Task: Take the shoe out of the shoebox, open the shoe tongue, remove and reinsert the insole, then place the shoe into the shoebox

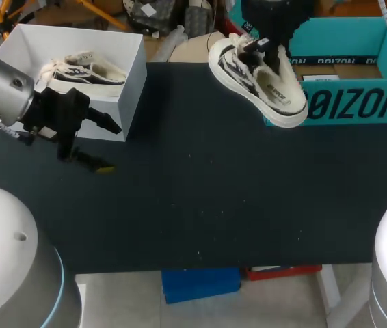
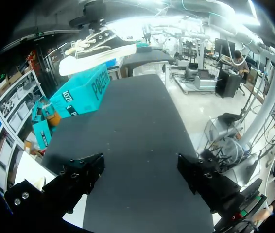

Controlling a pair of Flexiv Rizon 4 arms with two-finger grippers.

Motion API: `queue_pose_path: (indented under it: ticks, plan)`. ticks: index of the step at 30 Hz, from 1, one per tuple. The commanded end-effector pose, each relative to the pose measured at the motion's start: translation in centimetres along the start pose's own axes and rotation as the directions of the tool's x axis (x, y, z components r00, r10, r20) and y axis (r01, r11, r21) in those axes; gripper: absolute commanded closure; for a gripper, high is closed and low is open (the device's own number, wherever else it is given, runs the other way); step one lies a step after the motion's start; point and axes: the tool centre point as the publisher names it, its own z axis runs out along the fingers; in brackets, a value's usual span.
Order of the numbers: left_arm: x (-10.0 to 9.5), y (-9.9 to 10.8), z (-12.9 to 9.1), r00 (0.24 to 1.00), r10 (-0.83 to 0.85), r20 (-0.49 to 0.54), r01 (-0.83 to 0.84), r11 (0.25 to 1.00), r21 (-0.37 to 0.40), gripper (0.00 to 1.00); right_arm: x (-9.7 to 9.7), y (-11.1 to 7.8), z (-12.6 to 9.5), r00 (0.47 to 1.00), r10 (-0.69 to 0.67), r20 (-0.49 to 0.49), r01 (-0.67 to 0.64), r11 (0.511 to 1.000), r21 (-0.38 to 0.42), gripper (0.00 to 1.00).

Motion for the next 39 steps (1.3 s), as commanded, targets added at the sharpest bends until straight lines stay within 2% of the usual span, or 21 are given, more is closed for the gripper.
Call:
queue_pose_path:
  ticks: [1,13,15,22,26,39]
  plan:
    - [0.1,0.0,0.0,1.000,0.002,0.002,-0.002,1.000,-0.001,0.00,-0.3,-0.6,-5.2,0.679,-0.733,0.040,0.734,0.679,-0.015,1.00]
    - [0.1,0.0,0.0,1.000,0.002,0.002,-0.002,1.000,-0.001,0.00,-0.3,-0.6,-5.2,0.679,-0.733,0.040,0.734,0.679,-0.015,1.00]
    - [0.1,0.0,0.0,1.000,0.002,0.002,-0.002,1.000,-0.001,0.00,-0.8,-0.9,-4.7,0.684,-0.728,0.045,0.729,0.685,-0.001,1.00]
    - [0.1,0.0,0.0,1.000,0.002,0.002,-0.002,1.000,-0.001,0.00,-5.0,0.3,-2.1,0.696,-0.715,0.057,0.717,0.697,-0.008,1.00]
    - [0.1,0.0,0.0,1.000,0.002,0.002,-0.002,1.000,-0.001,0.00,-7.7,2.2,-1.3,0.668,-0.739,0.086,0.744,0.666,-0.046,1.00]
    - [0.1,0.0,0.0,1.000,0.002,0.002,-0.002,1.000,-0.001,0.00,-17.4,7.2,3.4,0.636,-0.770,0.047,0.772,0.636,-0.026,1.00]
